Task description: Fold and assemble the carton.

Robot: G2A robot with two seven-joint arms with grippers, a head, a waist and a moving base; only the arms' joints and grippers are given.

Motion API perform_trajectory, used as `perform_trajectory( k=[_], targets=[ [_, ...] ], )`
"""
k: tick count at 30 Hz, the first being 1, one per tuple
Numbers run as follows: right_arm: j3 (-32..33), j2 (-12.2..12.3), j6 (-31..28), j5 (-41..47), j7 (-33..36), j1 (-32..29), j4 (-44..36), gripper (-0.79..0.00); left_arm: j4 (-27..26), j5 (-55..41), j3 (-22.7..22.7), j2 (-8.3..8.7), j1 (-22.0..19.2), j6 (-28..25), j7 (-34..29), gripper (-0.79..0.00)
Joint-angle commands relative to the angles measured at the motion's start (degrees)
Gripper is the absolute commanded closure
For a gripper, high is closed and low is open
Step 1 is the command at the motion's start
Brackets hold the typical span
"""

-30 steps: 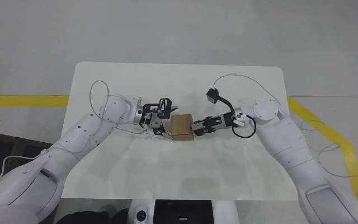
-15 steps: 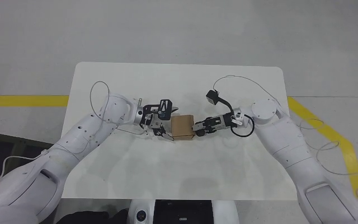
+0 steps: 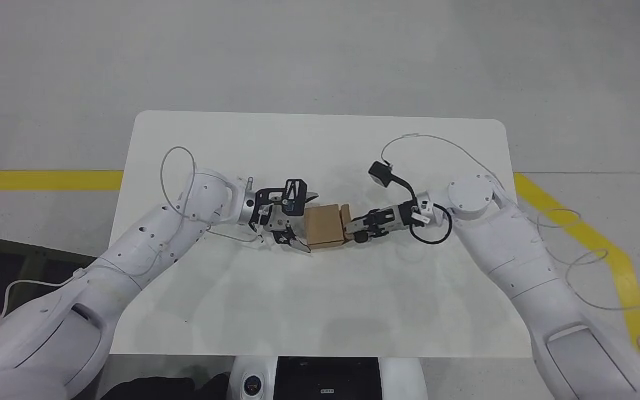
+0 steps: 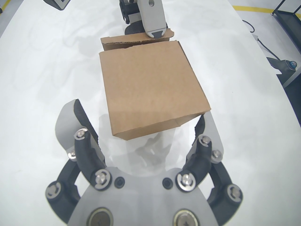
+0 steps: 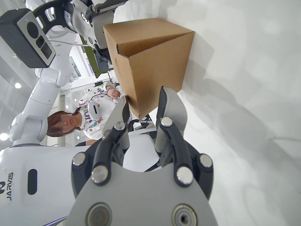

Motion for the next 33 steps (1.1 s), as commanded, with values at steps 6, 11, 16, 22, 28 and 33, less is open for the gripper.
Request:
perform_trajectory(
  k=[6,11,16,22,28,33],
  targets=[
    [0.00,0.06,0.48,-0.87,-0.14,-0.04,-0.15,-0.197,-0.14,-0.03,0.00,0.09,0.10,0.00,-0.05,-0.785],
    [-0.20,-0.02,0.86,-1.58,-0.61,0.27,-0.46,-0.194,-0.57,0.04,0.09,0.08,0.11,0.00,-0.06,-0.785],
    [-0.52,-0.18,1.43,-2.35,-0.97,0.91,-0.82,-0.191,-0.80,-0.05,0.20,0.00,0.04,0.00,-0.11,-0.785],
    [-1.32,-0.53,1.96,-3.12,-1.05,1.73,-0.78,-0.179,-0.82,-0.01,0.25,-0.07,-0.14,0.00,-0.12,-0.785],
    [-2.03,-0.93,2.21,-3.25,-1.34,2.27,-0.97,-0.175,-0.72,0.14,0.28,-0.10,-0.18,0.00,0.07,-0.785],
    [-2.99,-1.39,2.45,-3.59,-1.18,2.96,-0.92,-0.169,-0.72,0.22,0.30,-0.13,-0.23,0.00,0.31,-0.785]
  ],
)
